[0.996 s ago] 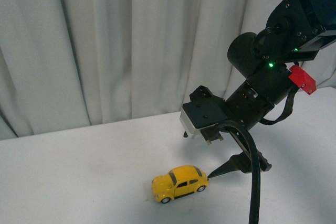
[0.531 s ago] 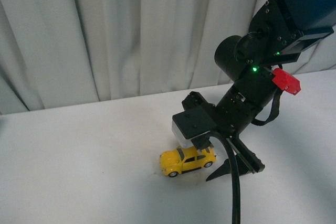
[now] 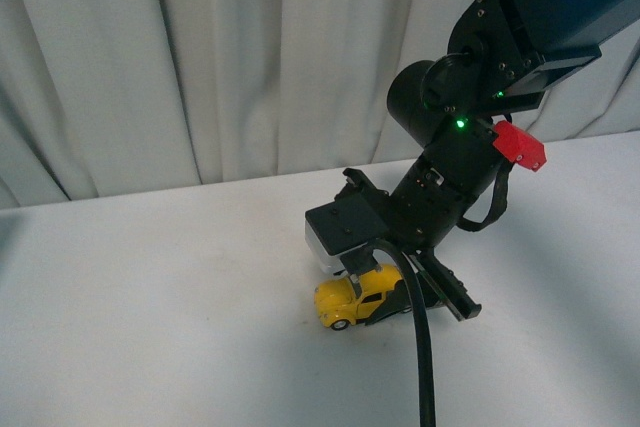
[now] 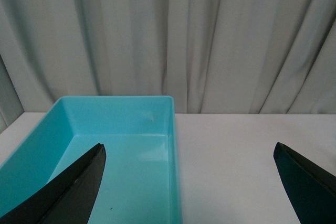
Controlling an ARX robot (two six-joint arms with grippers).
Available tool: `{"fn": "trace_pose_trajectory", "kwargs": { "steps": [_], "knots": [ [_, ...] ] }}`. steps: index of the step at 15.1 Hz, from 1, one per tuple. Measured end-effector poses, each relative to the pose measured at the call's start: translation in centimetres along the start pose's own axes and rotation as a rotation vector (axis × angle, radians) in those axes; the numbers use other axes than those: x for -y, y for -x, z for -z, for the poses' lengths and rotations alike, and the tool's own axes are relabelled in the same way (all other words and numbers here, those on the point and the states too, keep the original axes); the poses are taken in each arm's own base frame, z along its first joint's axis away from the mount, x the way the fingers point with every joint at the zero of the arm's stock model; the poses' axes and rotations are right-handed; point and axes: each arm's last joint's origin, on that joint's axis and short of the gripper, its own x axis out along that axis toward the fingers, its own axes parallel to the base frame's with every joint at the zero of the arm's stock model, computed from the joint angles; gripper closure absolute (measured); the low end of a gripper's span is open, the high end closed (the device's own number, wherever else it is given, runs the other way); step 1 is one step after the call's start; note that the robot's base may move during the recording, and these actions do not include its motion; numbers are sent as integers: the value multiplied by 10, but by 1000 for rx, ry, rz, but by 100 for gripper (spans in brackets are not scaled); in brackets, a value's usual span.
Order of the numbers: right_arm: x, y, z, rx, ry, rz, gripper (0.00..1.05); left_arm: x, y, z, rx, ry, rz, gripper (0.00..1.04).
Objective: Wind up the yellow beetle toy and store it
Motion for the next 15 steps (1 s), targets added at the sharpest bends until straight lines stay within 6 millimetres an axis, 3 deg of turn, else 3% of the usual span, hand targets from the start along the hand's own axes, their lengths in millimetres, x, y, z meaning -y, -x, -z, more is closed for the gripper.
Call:
{"fn": "trace_pose_trajectory", "kwargs": {
  "steps": [1, 3, 4, 6, 11, 15],
  "knots": [
    [-1, -1, 1, -4, -10, -5, 45, 0, 0, 0, 0, 0, 0, 7],
    [-1, -1, 4, -9, -25, -1, 43, 0, 0, 0, 0, 0, 0, 7],
    [-3, -1, 7, -14, -41, -2, 47, 0, 0, 0, 0, 0, 0, 7],
    [-5, 0, 9, -10, -56, -1, 61, 0, 0, 0, 0, 0, 0, 7],
    [-7, 1, 11, -10, -61, 3, 63, 0, 0, 0, 0, 0, 0, 7],
    [-16, 8, 27, -17, -62, 29, 63, 0, 0, 0, 0, 0, 0, 7]
  ]
}}
